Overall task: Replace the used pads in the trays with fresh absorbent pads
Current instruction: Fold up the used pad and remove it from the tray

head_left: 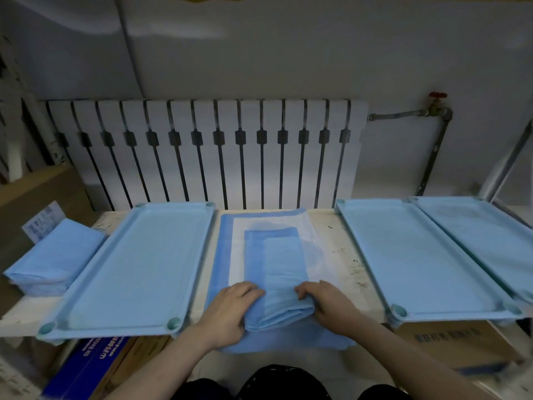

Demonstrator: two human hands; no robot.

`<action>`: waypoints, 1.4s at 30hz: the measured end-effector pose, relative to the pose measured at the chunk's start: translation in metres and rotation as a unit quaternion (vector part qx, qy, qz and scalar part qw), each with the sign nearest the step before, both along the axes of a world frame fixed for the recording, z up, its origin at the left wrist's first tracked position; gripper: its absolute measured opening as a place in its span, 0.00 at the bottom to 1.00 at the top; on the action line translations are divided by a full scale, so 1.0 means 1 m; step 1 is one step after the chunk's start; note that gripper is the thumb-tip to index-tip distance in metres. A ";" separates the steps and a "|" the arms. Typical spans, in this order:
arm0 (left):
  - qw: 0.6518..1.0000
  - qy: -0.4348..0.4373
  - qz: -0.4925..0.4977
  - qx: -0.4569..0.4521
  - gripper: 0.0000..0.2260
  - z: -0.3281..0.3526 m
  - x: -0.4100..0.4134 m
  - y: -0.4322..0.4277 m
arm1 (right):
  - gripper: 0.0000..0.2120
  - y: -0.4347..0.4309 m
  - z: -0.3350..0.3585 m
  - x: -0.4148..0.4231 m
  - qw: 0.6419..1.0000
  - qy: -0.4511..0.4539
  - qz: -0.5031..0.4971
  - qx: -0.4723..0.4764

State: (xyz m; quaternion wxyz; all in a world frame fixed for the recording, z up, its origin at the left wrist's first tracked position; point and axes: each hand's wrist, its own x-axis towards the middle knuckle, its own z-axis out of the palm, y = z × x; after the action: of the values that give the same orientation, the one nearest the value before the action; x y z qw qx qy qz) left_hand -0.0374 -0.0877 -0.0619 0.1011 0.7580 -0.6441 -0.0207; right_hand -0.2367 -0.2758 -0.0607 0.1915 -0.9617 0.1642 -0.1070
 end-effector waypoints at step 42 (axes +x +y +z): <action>0.985 0.043 0.145 0.089 0.24 0.003 0.007 -0.092 | 0.13 -0.040 0.002 0.097 0.951 0.060 -0.300 0.049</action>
State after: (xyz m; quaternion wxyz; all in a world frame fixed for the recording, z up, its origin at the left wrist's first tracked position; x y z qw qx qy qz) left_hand -0.0307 -0.1794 -0.0589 0.0628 0.8477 -0.5180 -0.0950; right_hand -0.1396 -0.3155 -0.0589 0.1877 -0.8620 0.4615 -0.0935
